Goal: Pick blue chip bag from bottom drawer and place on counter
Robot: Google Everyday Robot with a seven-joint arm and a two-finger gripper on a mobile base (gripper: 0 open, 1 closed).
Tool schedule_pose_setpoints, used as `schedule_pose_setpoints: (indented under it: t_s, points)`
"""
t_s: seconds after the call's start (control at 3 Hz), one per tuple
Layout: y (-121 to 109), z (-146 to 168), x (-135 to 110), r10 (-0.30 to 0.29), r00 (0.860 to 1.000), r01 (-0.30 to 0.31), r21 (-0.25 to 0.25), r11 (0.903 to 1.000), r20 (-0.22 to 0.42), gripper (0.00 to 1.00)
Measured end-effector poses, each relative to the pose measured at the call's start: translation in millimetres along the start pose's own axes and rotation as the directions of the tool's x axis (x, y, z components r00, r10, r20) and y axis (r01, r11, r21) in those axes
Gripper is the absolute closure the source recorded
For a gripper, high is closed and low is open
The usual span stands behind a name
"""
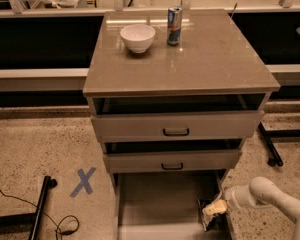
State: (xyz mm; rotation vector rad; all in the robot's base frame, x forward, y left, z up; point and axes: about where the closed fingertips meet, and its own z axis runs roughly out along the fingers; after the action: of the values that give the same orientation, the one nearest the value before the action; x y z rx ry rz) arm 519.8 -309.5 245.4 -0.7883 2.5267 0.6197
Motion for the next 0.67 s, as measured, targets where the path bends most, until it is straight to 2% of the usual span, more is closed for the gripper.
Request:
schedule_pose_setpoints:
  t_s: [0.67]
  points:
    - [2.3, 4.7, 1.1, 0.002, 1.0, -0.002, -0.006, 1.0, 0.0, 0.5]
